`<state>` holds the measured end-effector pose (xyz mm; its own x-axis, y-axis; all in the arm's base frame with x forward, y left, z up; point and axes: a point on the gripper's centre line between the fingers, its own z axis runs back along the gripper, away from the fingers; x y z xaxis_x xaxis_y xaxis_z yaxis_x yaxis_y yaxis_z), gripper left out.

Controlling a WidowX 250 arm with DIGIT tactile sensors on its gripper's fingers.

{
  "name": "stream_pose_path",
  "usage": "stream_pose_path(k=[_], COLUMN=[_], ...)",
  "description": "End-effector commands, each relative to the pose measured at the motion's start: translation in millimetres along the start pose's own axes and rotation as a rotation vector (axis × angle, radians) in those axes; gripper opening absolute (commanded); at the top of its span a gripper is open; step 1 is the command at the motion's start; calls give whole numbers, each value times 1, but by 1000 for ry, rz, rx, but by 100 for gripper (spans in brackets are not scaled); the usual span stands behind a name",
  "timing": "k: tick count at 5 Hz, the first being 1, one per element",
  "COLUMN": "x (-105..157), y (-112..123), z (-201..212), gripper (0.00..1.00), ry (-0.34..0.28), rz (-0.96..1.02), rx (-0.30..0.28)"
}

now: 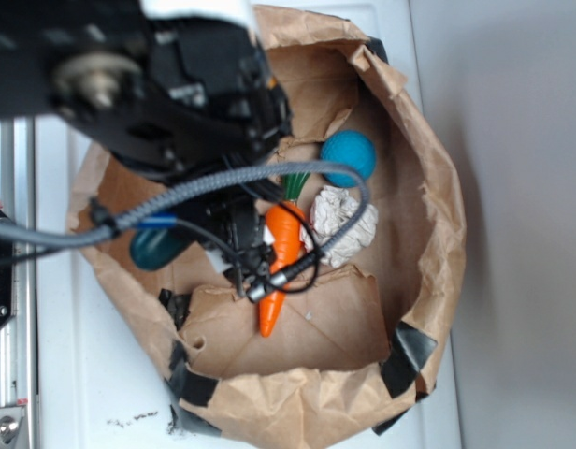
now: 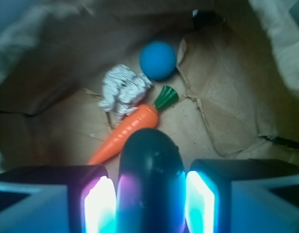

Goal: Grab the plastic pickle.

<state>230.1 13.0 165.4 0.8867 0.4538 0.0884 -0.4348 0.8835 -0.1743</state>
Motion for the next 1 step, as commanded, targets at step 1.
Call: stream_pose_path(k=[1], x=[1], y=[-5], z=[50], gripper=[0], ry=[-146], rz=[27], rx=[2])
